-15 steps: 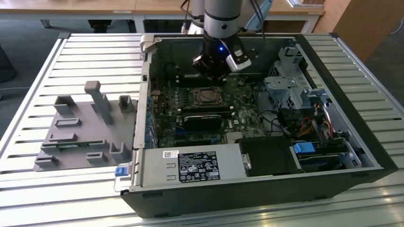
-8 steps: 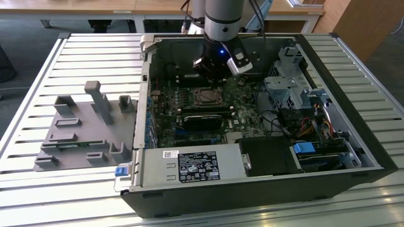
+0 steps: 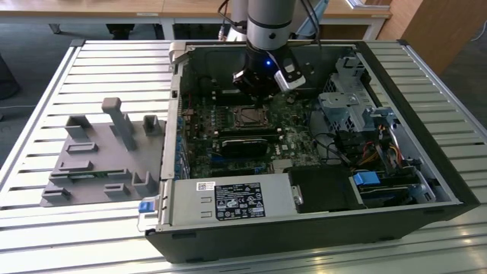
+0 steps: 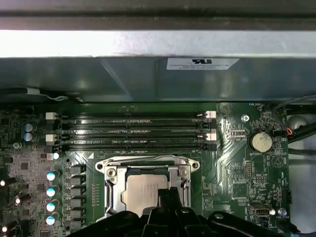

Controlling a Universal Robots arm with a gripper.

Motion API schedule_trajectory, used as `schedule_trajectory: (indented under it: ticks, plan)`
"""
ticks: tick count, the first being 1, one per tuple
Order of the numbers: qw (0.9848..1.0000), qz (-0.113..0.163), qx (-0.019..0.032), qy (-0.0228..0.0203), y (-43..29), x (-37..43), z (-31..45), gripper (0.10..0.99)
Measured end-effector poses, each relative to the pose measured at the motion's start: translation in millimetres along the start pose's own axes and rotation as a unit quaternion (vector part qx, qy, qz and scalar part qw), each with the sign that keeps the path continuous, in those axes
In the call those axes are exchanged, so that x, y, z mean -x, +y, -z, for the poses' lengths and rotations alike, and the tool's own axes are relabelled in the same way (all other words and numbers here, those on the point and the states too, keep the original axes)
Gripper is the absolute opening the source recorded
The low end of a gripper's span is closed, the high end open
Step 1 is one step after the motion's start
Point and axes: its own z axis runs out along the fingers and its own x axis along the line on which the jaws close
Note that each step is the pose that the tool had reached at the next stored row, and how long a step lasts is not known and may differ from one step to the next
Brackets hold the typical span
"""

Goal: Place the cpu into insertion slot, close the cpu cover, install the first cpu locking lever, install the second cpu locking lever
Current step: 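Install the second cpu locking lever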

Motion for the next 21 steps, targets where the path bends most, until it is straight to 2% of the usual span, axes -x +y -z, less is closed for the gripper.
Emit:
schedule_trajectory:
  ticks: [3, 7, 15, 16, 19, 21]
  plan:
    - [1.0, 0.0, 0.0, 0.0, -0.1, 0.1, 3.8, 0.106]
    - [1.0, 0.0, 0.0, 0.0, -3.7, 0.3, 4.5, 0.106]
    - [1.0, 0.0, 0.0014, 0.0003, -29.9, 1.1, 5.8, 0.106]
    - [1.0, 0.0, 0.0024, 0.0017, -31.4, 1.1, 5.7, 0.106]
    - [0.9999, -0.001, 0.008, 0.0112, -33.7, 1.8, 5.3, 0.106]
    - [0.9999, -0.001, 0.01, 0.012, -36.3, 1.9, 4.8, 0.106]
